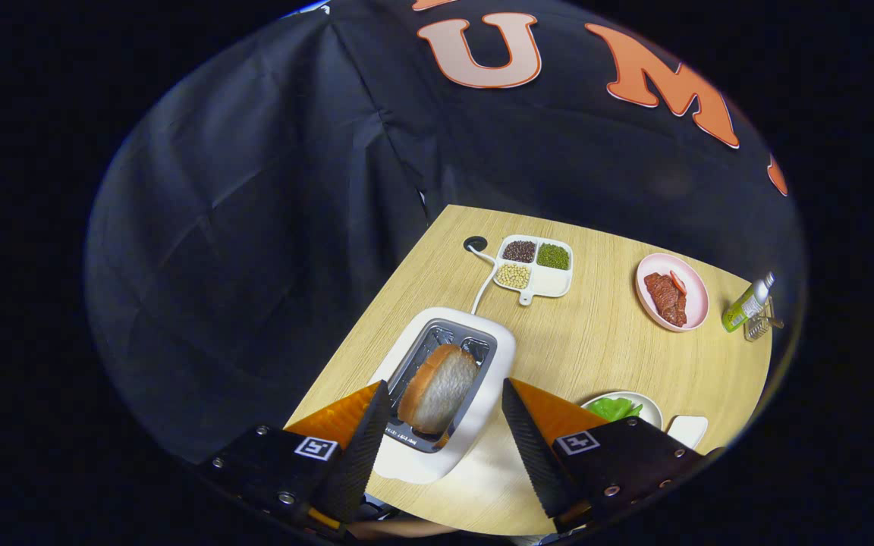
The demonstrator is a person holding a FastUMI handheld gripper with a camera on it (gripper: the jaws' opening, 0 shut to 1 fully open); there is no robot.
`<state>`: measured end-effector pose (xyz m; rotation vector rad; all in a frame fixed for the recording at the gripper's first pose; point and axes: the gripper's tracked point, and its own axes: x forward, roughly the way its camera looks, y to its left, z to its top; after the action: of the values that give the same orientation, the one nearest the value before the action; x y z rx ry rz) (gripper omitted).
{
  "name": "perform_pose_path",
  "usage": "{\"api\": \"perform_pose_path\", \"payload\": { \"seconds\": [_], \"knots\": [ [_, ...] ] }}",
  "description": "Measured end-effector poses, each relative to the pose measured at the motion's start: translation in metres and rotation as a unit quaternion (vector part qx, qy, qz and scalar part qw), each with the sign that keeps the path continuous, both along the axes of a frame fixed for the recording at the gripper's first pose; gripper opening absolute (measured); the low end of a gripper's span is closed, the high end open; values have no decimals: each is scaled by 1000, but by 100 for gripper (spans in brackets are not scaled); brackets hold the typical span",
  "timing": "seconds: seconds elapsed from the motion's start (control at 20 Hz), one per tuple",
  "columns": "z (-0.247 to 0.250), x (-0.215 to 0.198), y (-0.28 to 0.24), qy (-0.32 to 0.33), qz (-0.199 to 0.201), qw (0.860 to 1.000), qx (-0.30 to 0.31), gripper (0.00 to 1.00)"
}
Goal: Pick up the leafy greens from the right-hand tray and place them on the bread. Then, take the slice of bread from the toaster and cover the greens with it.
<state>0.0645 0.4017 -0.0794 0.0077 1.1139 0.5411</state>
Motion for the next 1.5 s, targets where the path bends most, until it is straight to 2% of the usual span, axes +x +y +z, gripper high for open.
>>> {"api": "perform_pose_path", "payload": {
  "seconds": [0.25,0.45,0.7,0.9,1.25,1.5],
  "knots": [
    [-27,3,17,25,1,999,-27,82],
    [-41,8,15,38,-13,998,-42,69],
    [-47,4,9,64,-34,997,-23,32],
    [-36,7,5,57,-42,997,8,16],
    [15,7,-16,24,-64,994,85,13],
    [43,10,-52,-8,-83,988,132,14]
  ]
}}
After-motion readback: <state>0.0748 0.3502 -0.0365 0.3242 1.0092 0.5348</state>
